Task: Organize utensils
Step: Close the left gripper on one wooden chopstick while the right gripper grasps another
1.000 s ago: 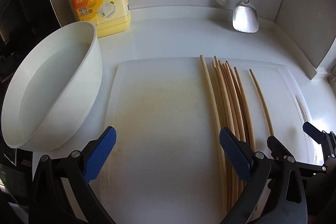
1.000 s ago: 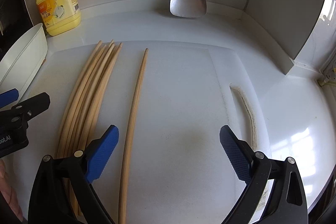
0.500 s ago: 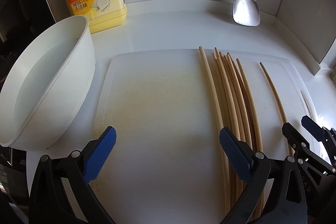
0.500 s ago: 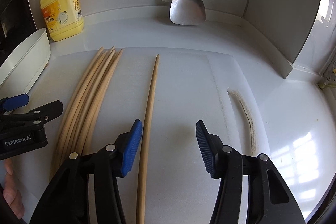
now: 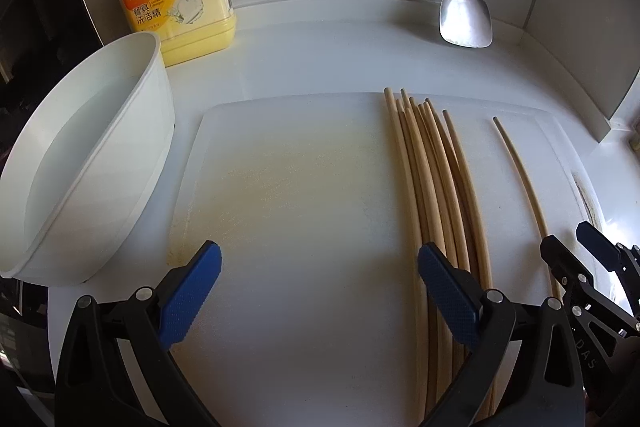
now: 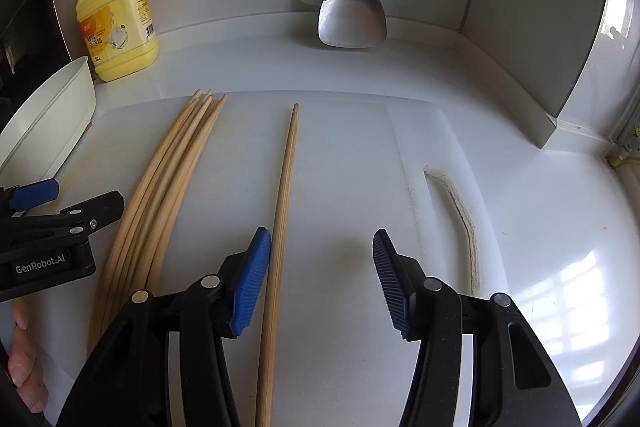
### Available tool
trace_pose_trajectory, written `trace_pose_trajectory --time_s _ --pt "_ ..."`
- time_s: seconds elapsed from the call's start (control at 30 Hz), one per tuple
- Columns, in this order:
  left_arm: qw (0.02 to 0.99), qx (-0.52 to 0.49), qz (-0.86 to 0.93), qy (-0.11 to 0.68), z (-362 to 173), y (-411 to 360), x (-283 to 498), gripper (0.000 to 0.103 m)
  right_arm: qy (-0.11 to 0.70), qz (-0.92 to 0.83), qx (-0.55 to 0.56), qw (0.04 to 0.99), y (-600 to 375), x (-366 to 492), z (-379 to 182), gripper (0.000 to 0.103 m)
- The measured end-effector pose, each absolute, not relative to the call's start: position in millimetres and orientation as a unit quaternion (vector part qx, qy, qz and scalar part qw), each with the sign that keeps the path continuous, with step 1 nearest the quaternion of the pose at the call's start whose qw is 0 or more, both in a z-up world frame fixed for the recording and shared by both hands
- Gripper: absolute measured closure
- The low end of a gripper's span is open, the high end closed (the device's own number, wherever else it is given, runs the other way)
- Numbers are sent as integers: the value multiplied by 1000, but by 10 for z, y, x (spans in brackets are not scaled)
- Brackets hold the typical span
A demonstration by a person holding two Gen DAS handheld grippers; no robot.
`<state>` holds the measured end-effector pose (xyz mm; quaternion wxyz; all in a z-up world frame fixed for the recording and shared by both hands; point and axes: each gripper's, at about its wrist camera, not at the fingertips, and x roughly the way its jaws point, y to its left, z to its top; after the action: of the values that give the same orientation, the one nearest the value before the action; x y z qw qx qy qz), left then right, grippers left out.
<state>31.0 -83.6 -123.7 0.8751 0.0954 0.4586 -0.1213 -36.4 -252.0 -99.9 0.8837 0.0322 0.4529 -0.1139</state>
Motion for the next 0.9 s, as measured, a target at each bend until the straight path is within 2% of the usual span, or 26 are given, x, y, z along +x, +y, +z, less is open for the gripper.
trace_pose_trajectory --time_s 0.9 --pt "876 84 -108 462 -1369 -829 429 6 449 -111 16 886 -2466 -258 -991 51"
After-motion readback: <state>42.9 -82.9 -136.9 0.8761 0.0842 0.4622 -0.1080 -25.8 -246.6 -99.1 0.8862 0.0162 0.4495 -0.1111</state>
